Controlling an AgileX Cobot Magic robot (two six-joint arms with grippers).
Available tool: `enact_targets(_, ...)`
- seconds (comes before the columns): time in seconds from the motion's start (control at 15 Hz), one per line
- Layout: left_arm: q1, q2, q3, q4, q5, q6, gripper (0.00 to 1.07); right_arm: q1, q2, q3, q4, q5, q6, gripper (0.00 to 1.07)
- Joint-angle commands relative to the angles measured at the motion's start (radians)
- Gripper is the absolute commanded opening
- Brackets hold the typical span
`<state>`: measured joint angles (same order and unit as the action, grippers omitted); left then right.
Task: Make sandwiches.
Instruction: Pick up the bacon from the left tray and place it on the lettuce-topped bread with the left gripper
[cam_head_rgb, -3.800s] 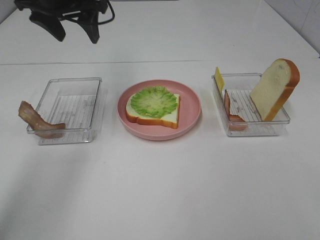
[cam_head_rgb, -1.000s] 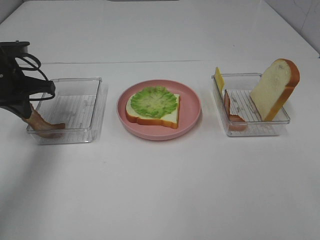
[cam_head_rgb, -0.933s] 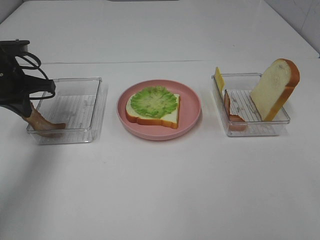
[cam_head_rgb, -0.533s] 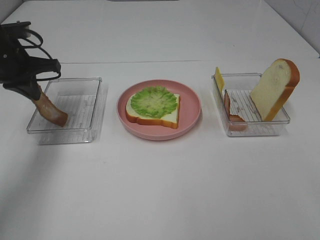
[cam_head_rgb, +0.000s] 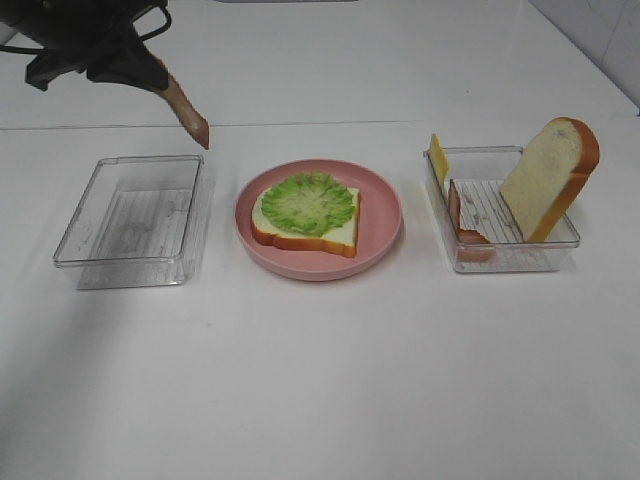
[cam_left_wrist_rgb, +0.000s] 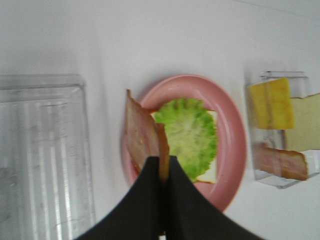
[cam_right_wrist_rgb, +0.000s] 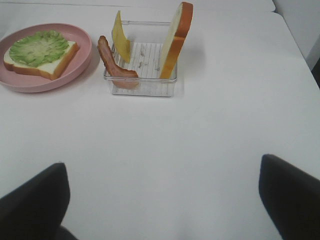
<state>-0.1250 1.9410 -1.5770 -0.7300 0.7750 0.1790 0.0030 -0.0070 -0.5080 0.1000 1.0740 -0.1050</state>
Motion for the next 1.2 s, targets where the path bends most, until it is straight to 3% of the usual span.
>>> enact_targets(0.07, -0.038, 0.008, -0.005, -0.108, -0.009, 0.074, 0.0, -0.004, -0.006, 0.002, -0.001, -0.011, -0.007, 0.96)
enact_targets(0.27, -0.12, 0.05, -0.005, -0.229, -0.011, 0.124, 0.0, -0.004, -0.006, 0.002, -0.001, -0.011, -0.007, 0.96)
enact_targets(0.6, -0.242, 0.171, -0.011, -0.45, -0.09, 0.266, 0.0, -0.004, -0.006, 0.002, -0.001, -0.011, -0.007, 0.96)
enact_targets(0.73, -0.273, 0.236, -0.041, -0.497, -0.089, 0.297, 0.0, -0.004, -0.006, 0.002, -0.001, -0.011, -0.007, 0.96)
enact_targets(0.93, -0.284, 0.303, -0.081, -0.485, -0.087, 0.297, 0.0, -0.004, -0.006, 0.002, -0.001, -0.011, -0.007, 0.96)
enact_targets(1.2, -0.246, 0.308, -0.081, -0.336, -0.08, 0.289, 0.0, -0.004, -0.006, 0.002, -0.001, -0.011, -0.007, 0.96)
